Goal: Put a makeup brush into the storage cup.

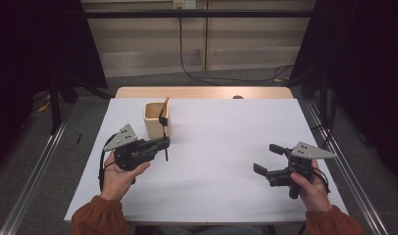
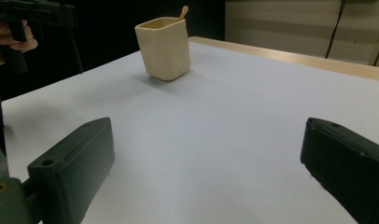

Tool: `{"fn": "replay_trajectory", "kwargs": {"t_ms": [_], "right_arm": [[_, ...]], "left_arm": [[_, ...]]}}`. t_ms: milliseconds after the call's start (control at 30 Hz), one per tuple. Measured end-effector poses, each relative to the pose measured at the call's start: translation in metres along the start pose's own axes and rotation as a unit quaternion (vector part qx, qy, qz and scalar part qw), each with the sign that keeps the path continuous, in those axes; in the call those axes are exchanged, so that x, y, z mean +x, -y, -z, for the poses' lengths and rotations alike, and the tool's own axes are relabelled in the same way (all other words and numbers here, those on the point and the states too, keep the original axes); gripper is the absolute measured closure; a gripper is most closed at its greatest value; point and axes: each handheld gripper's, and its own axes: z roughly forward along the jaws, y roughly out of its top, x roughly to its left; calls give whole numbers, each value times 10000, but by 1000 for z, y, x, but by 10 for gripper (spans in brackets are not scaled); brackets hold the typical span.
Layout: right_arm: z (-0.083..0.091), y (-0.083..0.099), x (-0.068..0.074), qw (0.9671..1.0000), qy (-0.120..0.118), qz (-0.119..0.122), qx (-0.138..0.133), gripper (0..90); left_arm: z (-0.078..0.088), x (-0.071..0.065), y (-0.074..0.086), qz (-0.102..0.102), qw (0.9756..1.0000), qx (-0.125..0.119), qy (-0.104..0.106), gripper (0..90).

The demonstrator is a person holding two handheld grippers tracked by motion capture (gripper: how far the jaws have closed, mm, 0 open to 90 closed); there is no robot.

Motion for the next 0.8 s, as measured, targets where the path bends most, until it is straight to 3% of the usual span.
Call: {"fn": "replay_trajectory", "kwargs": {"t_ms": [200,400,800], "right_arm": [[7,7,-4,9998,165,-64,-54,13],[15,15,-3,9995,272,173,-44,12],[29,27,-8,9991,404,-81,-9,4]], "left_arm": [[3,4,0,14,10000,-1,-75,857],[6,8,-1,30,9999,-30,-127,857],[16,20,-12,-33,9994,-143,-327,857]]}}
